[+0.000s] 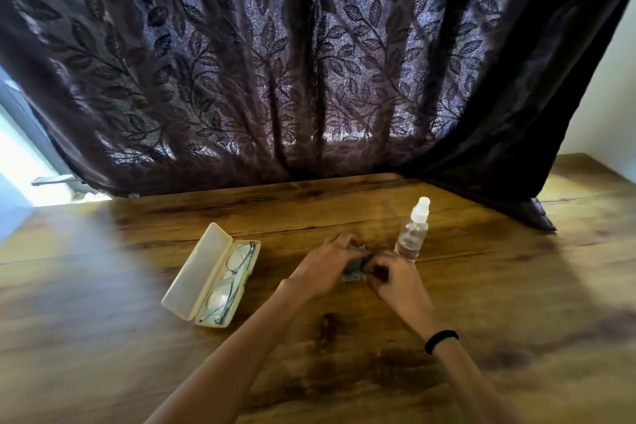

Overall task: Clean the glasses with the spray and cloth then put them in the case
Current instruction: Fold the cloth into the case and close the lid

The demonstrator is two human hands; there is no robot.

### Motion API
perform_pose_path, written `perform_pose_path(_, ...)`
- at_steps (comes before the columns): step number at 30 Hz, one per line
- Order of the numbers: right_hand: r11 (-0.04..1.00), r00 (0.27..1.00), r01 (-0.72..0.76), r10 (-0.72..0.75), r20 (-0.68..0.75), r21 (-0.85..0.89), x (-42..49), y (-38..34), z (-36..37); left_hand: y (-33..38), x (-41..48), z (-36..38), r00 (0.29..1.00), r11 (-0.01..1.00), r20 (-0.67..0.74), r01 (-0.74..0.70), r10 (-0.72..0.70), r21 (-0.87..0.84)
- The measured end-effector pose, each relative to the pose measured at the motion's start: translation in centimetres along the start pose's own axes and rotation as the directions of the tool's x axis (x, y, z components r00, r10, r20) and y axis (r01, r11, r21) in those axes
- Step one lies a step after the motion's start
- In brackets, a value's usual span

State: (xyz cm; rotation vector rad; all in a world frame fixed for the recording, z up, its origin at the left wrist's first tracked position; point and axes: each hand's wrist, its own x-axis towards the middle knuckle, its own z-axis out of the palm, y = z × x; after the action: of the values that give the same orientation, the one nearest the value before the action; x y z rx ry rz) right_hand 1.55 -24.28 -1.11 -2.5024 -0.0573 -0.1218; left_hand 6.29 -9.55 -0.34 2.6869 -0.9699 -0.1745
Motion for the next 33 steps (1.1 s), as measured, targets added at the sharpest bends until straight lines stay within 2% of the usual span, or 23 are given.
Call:
perform_pose_path(3, 0.999, 1.000, 0.004, -0.004, -0.003, 0.054, 0.1, 0.0, -0.2, -0.9, 0.3, -0.2, 0.999, 0.999, 0.004, -0.050, 0.050, 0.012)
perform_pose_path(7, 0.970, 1.000, -0.010, 0.009, 0.005, 0.243, 0.3, -0.3, -0.4, -2.2, 0.3, 0.0, 0.995, 0.995, -0.049, -0.086, 0.084, -0.049)
perform_pose_path(11, 0.896, 1.000, -0.019, 0.023, -0.003, 0.443, 0.5, -0.9, -0.6, -3.1, -0.1, -0.4, 0.993, 0.971, -0.111, -0.063, 0.038, -0.232)
perform_pose_path(14, 0.850, 1.000, -0.016, 0.017, 0.002, 0.526, 0.8, -1.5, -1.0, -3.0, -0.7, -1.1, 0.990, 0.895, -0.141, -0.043, -0.023, -0.444)
perform_pose_path(17, 0.750, 0.998, -0.059, 0.034, 0.050, 0.659, 1.1, -2.3, -1.3, -2.8, -1.0, -2.0, 0.996, 0.763, -0.085, -0.085, 0.040, -0.641)
perform_pose_path(19, 0.669, 0.992, -0.128, 0.071, 0.108, 0.732, 1.3, -2.6, -1.4, -2.7, -1.2, -2.3, 0.998, 0.680, -0.044, -0.060, 0.041, -0.731)
perform_pose_path(23, 0.541, 0.970, -0.243, 0.143, 0.196, 0.805, 1.4, -2.7, -1.6, -3.3, -1.9, -2.8, 1.000, 0.676, -0.015, -0.012, 0.002, -0.737)
perform_pose_path(29, 0.564, 0.973, -0.228, 0.165, 0.162, 0.794, 1.7, -3.1, -2.0, -4.1, -2.7, -3.2, 0.999, 0.688, -0.004, 0.021, -0.035, -0.725)
perform_pose_path(33, 0.679, 0.989, -0.146, 0.092, 0.114, 0.720, 2.1, -3.3, -2.4, -4.7, -3.0, -3.8, 0.994, 0.672, -0.038, 0.044, -0.107, -0.739)
